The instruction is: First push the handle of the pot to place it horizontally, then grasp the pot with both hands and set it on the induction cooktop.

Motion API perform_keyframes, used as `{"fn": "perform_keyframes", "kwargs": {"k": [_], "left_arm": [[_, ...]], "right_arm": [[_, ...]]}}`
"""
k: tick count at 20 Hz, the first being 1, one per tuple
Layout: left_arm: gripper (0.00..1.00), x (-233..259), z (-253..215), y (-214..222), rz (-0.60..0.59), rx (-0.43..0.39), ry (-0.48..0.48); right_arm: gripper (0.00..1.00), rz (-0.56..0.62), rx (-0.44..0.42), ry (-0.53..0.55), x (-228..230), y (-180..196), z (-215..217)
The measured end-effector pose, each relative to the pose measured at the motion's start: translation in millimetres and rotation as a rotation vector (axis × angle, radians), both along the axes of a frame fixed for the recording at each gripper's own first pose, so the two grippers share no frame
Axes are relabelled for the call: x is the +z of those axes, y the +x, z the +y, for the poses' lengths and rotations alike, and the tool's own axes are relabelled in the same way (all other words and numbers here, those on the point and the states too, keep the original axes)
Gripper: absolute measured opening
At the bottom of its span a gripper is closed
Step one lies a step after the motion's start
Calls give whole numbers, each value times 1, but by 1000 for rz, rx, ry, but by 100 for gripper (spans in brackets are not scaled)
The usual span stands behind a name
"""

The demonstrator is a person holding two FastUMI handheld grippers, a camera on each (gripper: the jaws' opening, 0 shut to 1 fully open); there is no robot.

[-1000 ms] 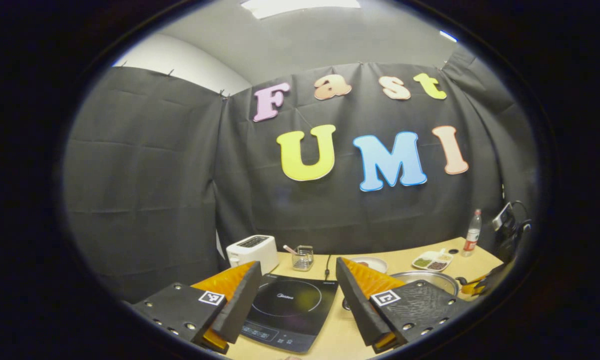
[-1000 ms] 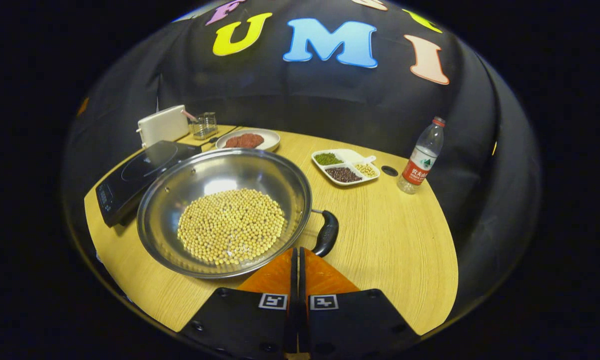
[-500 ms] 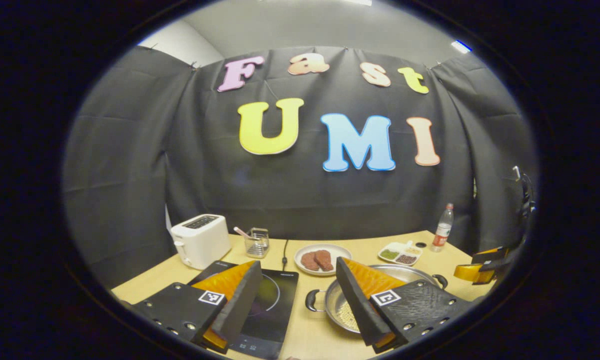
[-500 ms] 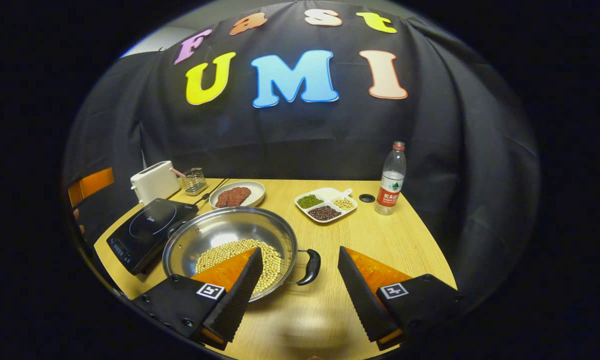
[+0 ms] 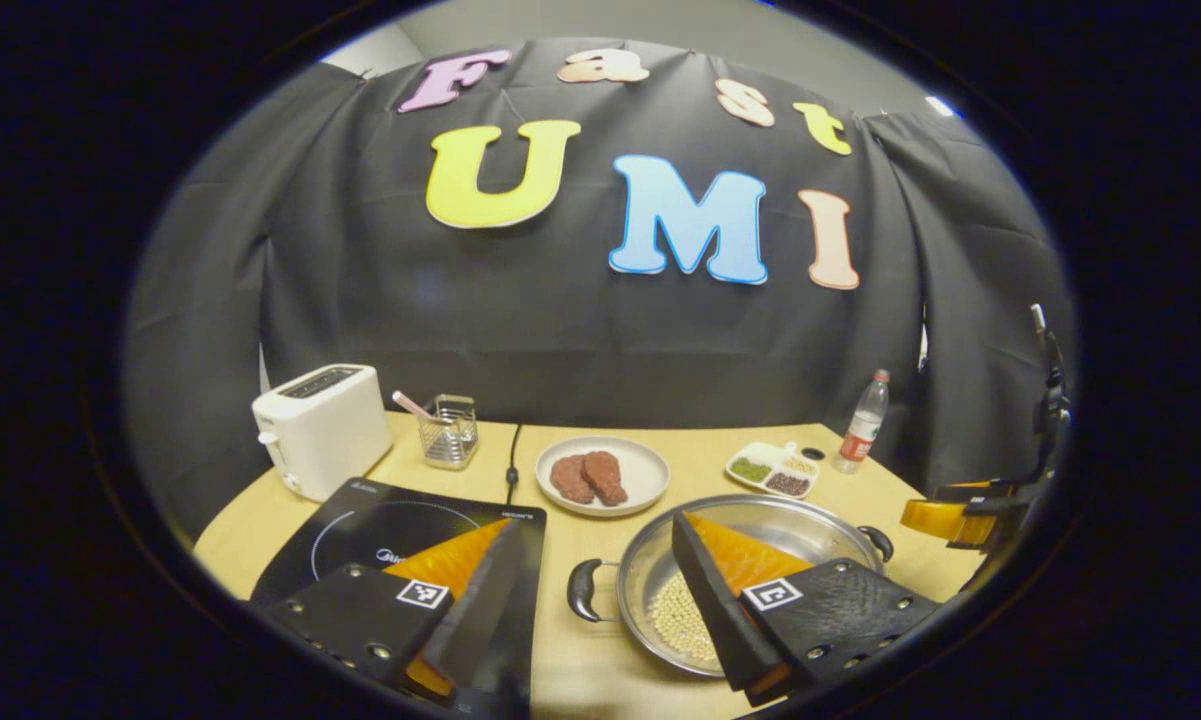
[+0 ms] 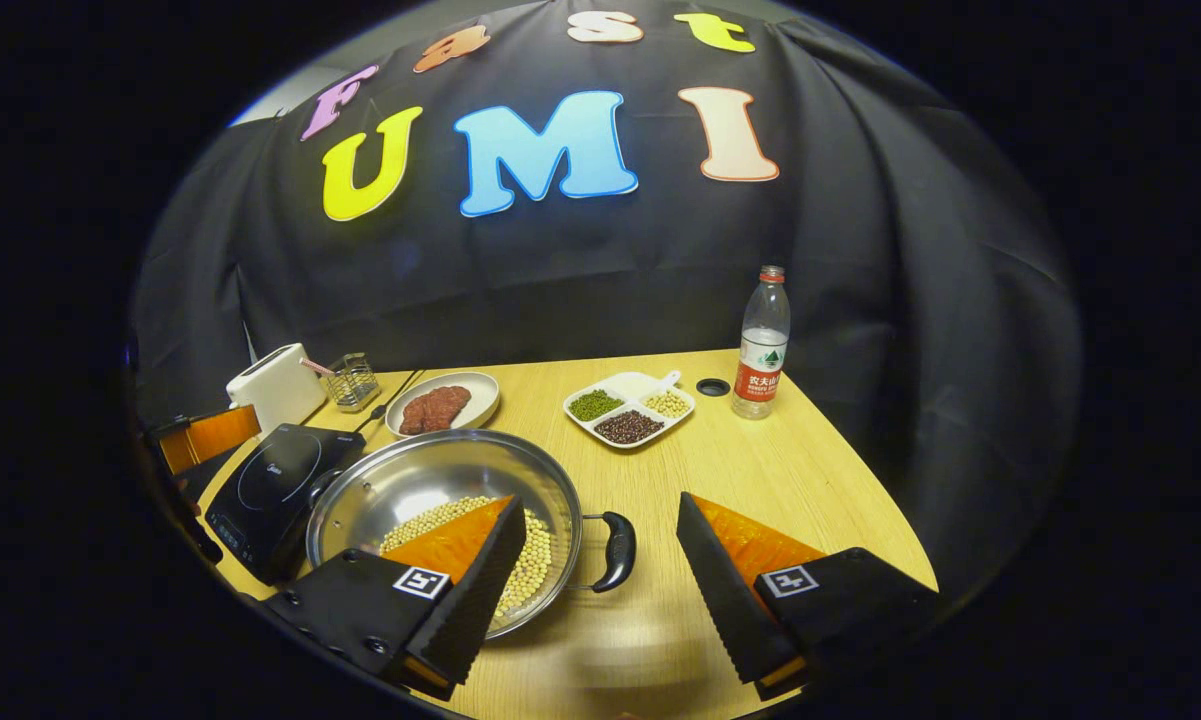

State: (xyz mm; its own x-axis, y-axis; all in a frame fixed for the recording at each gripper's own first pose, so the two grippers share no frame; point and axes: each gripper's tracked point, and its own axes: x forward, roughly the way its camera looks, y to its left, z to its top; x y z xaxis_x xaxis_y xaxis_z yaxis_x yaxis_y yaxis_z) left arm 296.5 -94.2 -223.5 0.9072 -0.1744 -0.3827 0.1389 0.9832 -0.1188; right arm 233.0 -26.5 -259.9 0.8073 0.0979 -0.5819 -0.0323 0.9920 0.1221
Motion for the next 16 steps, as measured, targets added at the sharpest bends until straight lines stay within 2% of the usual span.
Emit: {"fn": "perform_keyframes", "kwargs": {"k": [1,4,5,6,10,11,12,14,15,16], "left_arm": [[91,-10,-3,3,27,-12,-10],[88,-40,-7,8,104,-21,-18],[90,-49,-8,11,122,-21,-15],[90,-56,-8,13,136,-20,-11],[89,-79,-12,14,203,-28,-13],[91,-80,-12,15,206,-22,-14],[89,-84,-12,16,214,-20,-15],[93,-101,-15,23,234,-17,-19],[88,-109,-15,27,246,-15,-18],[88,-113,-15,28,253,-11,-13]], "right_arm": [[98,6,-4,-1,-3,3,1],[97,31,-4,-2,-12,5,2],[94,39,-1,-8,-16,5,2],[98,44,2,-14,-18,6,2],[97,72,14,-28,-32,6,3],[98,81,15,-30,-37,6,4],[98,88,16,-32,-41,7,4],[97,102,16,-41,-48,8,3],[94,110,17,-43,-52,9,4],[94,116,16,-45,-56,10,4]]}}
